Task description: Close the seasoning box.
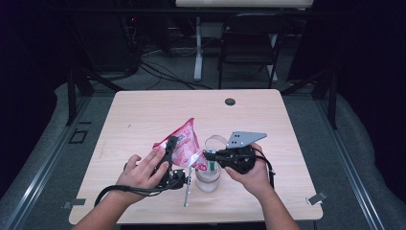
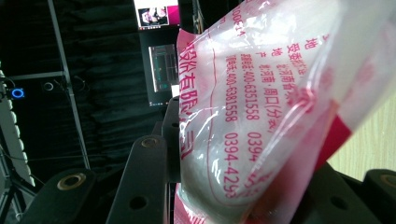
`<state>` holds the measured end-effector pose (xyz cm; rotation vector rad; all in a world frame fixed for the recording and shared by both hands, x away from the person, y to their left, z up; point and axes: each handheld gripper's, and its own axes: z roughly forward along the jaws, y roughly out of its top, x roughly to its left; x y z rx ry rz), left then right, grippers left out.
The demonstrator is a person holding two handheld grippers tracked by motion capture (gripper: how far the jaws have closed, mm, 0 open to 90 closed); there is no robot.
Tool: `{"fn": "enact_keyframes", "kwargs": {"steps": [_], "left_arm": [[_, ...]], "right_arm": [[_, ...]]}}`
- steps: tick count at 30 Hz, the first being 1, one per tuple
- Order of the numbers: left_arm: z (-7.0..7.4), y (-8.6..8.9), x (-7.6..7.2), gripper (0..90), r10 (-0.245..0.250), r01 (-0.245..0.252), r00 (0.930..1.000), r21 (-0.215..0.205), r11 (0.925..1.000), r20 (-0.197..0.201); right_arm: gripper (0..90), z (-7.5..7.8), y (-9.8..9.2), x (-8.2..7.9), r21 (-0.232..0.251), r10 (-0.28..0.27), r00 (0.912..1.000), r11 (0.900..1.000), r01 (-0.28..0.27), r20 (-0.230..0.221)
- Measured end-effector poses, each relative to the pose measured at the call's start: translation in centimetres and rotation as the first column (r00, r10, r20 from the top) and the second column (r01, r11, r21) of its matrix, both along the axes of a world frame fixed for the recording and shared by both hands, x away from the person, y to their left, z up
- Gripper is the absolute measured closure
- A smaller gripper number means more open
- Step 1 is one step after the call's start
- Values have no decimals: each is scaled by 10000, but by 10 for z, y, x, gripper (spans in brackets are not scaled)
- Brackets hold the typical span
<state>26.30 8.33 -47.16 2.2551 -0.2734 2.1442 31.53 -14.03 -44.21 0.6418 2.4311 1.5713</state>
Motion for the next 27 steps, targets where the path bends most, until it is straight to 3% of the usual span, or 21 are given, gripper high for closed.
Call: {"fn": "enact_keyframes", "kwargs": {"steps": [27], "left_arm": [[2,-2,-1,671,-68,68,10000,34,10000,11]], "right_arm": [[896,0,-1,0,23,-33,10000,10000,33,1]]}}
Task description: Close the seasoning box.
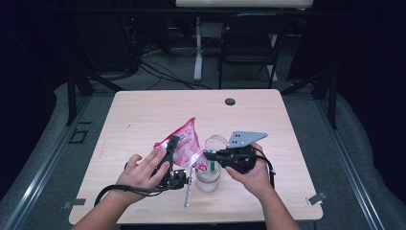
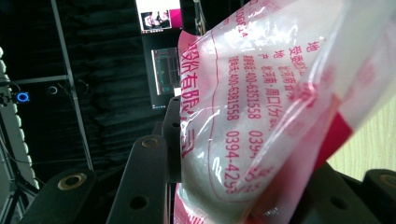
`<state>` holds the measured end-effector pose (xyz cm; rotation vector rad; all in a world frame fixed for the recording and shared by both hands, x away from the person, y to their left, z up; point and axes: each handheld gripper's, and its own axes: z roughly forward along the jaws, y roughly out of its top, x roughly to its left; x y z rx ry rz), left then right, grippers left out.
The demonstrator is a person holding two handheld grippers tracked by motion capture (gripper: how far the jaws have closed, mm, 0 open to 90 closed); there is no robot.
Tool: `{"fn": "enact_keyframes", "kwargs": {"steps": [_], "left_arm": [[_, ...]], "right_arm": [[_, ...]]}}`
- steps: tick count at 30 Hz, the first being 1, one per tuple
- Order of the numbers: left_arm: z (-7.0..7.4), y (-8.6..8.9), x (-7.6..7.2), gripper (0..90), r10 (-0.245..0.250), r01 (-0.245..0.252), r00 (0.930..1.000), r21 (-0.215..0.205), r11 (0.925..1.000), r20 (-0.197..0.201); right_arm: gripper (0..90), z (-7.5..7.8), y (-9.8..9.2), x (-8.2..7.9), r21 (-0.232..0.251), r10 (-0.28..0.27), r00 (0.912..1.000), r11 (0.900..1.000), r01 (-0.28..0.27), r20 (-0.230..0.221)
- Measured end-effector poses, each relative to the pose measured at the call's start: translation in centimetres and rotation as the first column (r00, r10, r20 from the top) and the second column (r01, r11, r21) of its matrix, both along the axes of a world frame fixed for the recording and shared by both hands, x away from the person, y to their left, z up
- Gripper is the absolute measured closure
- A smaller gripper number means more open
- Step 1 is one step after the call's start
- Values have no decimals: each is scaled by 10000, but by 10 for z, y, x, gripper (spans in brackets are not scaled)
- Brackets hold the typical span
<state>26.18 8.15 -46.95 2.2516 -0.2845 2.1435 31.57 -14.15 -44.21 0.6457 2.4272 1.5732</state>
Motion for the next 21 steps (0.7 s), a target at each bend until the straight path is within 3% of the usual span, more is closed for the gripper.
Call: {"fn": "enact_keyframes", "kwargs": {"steps": [21], "left_arm": [[2,-1,0,672,-135,135,9999,81,9999,107]], "right_arm": [[896,0,-1,0,24,-9,10000,10000,9,-17]]}}
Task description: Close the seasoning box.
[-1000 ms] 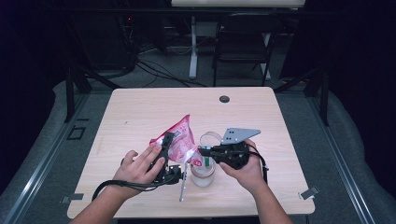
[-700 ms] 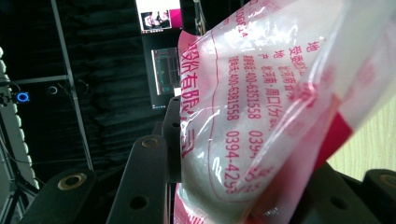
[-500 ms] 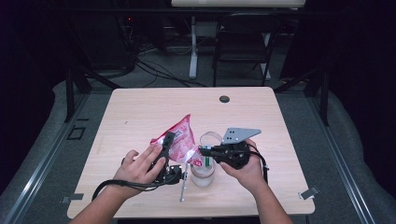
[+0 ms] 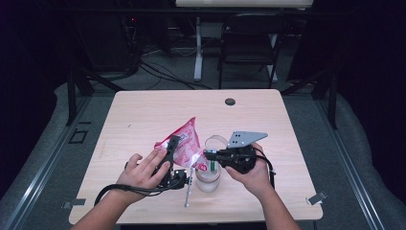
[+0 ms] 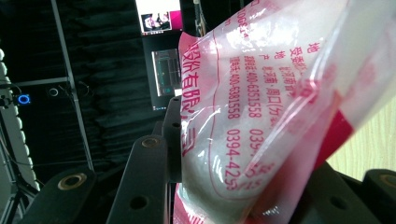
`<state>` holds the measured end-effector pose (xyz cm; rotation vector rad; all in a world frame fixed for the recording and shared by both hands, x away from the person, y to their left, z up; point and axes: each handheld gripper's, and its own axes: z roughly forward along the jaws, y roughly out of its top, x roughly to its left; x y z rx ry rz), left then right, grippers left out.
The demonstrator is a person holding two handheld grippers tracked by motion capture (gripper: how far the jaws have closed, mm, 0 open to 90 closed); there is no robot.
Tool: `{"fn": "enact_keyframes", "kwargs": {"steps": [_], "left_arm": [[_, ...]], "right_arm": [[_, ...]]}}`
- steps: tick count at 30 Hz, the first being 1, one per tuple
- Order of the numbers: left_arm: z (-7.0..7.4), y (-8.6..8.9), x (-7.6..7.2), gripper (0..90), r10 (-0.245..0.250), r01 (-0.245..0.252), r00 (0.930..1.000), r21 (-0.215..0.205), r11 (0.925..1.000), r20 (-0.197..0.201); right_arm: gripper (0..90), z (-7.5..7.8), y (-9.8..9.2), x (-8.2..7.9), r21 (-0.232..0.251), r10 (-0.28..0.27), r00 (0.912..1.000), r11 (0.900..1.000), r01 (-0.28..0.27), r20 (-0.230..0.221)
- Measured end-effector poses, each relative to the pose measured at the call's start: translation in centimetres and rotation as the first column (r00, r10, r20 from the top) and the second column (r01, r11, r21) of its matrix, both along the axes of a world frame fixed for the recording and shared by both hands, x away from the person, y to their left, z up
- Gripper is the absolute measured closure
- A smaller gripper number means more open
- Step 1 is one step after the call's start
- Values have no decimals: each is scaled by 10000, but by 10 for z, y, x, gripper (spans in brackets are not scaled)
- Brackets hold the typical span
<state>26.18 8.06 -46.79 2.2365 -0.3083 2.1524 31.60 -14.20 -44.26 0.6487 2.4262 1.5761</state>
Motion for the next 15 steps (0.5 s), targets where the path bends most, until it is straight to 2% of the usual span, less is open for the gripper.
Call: {"fn": "enact_keyframes", "kwargs": {"steps": [15], "left_arm": [[1,0,0,672,44,-44,10000,10,10000,-73]], "right_arm": [[896,0,0,0,12,-28,10000,10000,27,25]]}}
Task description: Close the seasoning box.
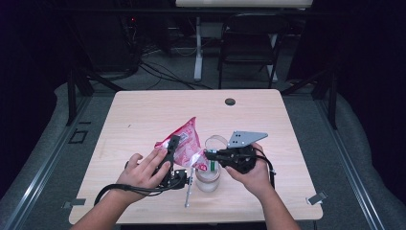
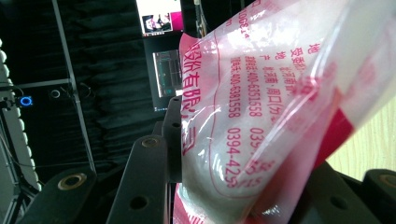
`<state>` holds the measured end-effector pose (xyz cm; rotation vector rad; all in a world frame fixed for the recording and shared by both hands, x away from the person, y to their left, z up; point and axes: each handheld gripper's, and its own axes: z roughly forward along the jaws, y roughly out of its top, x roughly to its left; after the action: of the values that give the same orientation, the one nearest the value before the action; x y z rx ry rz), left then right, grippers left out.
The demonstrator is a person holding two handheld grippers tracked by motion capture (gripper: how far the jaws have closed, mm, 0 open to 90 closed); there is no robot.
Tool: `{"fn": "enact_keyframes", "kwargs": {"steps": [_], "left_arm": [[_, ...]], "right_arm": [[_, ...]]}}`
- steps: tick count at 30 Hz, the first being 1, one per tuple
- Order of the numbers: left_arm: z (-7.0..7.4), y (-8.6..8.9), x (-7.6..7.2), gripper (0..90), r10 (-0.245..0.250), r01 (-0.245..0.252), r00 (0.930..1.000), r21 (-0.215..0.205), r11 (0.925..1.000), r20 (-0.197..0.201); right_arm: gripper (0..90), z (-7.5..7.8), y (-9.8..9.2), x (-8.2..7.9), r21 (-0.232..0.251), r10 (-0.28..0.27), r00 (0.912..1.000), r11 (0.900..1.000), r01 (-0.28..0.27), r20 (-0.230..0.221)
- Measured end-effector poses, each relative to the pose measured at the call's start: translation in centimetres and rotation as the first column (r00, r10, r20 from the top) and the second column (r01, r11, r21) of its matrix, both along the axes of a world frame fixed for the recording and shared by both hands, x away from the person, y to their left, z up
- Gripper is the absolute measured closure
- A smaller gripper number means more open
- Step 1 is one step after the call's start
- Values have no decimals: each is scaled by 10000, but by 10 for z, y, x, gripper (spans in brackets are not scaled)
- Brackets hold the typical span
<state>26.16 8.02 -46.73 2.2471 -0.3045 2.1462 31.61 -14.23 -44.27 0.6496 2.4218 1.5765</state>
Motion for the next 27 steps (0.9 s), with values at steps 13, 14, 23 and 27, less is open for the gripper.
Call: {"fn": "enact_keyframes", "kwargs": {"steps": [13,14,23,27], "left_arm": [[1,0,-1,672,-48,48,10000,8,10000,74],[1,0,-1,673,-40,40,10000,5,10000,73],[2,-1,-1,674,-122,120,9998,132,9998,171],[3,-2,-1,674,-198,194,9995,179,9997,235]], "right_arm": [[896,0,0,0,2,-7,10000,10000,7,-1],[896,0,-1,0,-13,0,10000,10000,0,4],[896,0,-1,0,23,12,10000,10000,-12,0],[896,1,-1,0,14,-42,10000,10000,42,18]]}}
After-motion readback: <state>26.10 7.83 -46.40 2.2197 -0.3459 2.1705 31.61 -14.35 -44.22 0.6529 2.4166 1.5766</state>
